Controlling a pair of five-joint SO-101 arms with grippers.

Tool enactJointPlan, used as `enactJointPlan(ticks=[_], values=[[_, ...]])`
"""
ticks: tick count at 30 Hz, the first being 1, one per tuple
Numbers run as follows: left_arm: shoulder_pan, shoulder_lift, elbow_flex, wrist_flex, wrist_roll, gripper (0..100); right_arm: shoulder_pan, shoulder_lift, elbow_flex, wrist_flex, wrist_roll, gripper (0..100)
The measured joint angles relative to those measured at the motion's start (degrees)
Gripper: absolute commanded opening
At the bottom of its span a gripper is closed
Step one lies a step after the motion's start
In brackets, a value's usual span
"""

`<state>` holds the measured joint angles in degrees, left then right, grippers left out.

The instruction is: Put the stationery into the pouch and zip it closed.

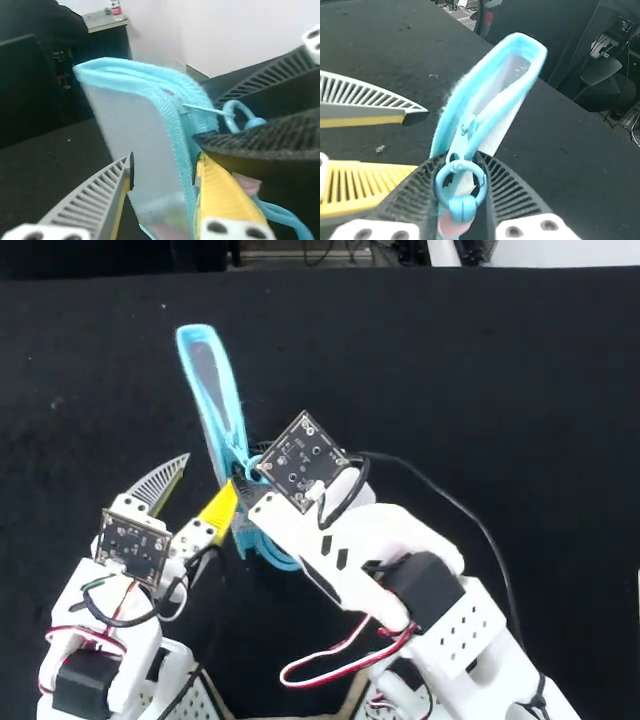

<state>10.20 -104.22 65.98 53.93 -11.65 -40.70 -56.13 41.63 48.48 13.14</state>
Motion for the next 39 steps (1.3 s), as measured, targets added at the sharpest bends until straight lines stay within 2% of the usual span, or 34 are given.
enactJointPlan(ticks=[6,21,29,34,39], values=[[-1.9,0.0,0.0,-0.2,0.0,21,-0.1,0.0,-1.0,0.0,0.0,1.1],[-1.9,-0.1,0.0,-0.3,0.2,21,0.0,0.1,-4.2,0.1,0.1,1.1],[-2.0,-0.1,0.0,-0.3,0.2,21,0.0,0.1,-5.0,-3.9,0.3,1.1],[-2.0,-0.1,0.0,-0.3,0.2,21,-0.1,0.1,-5.0,-4.2,4.1,1.1],[-1.9,0.1,-5.0,6.6,0.0,21,-0.3,0.1,-5.1,-4.3,4.7,1.1]])
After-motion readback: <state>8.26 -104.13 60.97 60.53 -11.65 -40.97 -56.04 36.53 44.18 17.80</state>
